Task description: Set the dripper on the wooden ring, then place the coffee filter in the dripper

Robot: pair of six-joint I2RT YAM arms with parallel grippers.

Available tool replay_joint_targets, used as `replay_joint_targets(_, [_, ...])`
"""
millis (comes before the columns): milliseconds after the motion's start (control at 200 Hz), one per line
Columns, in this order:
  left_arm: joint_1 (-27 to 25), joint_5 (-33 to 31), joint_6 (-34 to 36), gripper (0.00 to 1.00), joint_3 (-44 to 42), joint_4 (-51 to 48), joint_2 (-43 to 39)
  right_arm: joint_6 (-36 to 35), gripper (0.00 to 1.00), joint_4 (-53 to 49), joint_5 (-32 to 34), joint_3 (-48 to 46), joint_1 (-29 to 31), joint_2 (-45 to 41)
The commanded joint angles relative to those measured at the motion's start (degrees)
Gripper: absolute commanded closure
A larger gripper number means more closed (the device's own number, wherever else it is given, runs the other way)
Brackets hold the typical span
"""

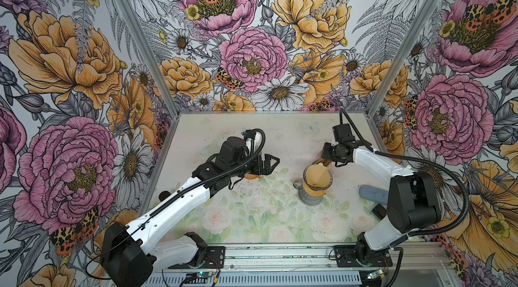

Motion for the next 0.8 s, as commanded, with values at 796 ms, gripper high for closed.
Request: replay_joint_targets(796, [0.82,-0.67,-0.67,0.01,-0.49,-0.51,-1.15,1.86,0.89,-3.07,3.05,3.18,-0.22,-6.58])
